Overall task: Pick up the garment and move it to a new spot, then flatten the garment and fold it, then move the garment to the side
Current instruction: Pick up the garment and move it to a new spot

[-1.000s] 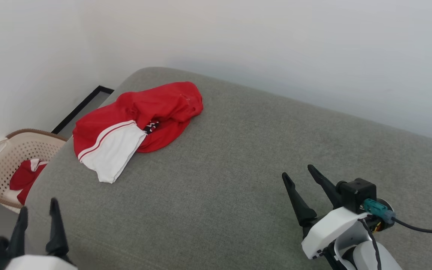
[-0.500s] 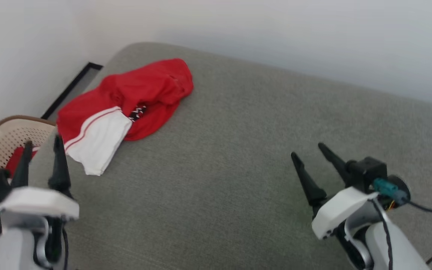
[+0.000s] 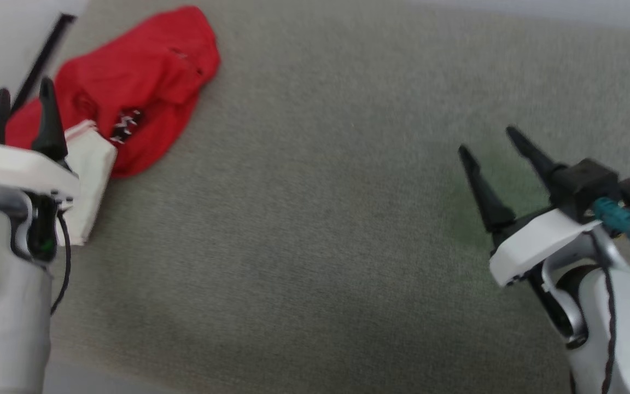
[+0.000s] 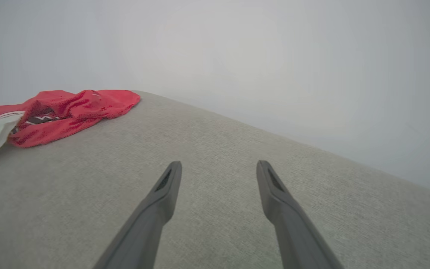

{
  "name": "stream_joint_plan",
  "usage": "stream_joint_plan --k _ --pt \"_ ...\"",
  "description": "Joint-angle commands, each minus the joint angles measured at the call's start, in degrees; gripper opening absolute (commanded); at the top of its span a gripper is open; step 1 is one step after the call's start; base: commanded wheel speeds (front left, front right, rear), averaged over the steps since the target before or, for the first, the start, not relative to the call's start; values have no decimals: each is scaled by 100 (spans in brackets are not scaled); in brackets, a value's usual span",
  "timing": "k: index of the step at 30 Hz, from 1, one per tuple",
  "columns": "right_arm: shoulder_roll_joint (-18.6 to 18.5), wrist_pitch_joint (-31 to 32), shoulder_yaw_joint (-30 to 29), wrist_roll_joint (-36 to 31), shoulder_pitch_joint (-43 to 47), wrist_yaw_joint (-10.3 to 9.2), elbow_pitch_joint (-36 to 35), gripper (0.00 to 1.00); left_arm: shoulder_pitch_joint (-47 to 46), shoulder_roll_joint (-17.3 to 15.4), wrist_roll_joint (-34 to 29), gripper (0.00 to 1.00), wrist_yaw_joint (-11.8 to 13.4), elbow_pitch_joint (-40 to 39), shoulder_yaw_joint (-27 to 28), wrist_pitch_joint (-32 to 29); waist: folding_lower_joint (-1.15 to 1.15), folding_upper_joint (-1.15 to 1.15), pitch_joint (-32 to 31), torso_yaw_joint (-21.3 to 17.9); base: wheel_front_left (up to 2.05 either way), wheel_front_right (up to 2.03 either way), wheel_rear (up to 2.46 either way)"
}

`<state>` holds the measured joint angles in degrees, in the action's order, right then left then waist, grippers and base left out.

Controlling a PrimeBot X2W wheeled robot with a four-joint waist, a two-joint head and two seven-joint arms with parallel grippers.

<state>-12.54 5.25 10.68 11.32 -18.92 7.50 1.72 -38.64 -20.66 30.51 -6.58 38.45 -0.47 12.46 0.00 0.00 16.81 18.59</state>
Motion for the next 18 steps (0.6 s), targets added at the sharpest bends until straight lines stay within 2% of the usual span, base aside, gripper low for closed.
stream_joint_plan --k 1,6,10,14,18 --pt "-37 74 -42 -56 -118 -2 -138 100 -291 -38 24 100 -41 253 -70 -10 0 0 552 -238 0 0 0" --pt "-145 268 -183 -173 -271 -2 -492 100 -1124 -77 235 100 -79 1275 -221 -256 0 0 1065 -311 0 0 0" --pt "-179 387 -222 -237 -343 -2 -701 100 -1673 -76 447 100 -81 2097 -263 -705 0 0 1370 -357 0 0 0" --pt "-178 479 -185 -279 -410 -2 -859 100 -2096 -124 632 100 -86 2783 -306 -1345 0 0 1581 -427 0 0 0" --pt "-168 558 -171 -316 -411 -2 -985 100 -2299 -79 741 100 -62 3332 -352 -2330 0 0 1704 -478 0 0 0"
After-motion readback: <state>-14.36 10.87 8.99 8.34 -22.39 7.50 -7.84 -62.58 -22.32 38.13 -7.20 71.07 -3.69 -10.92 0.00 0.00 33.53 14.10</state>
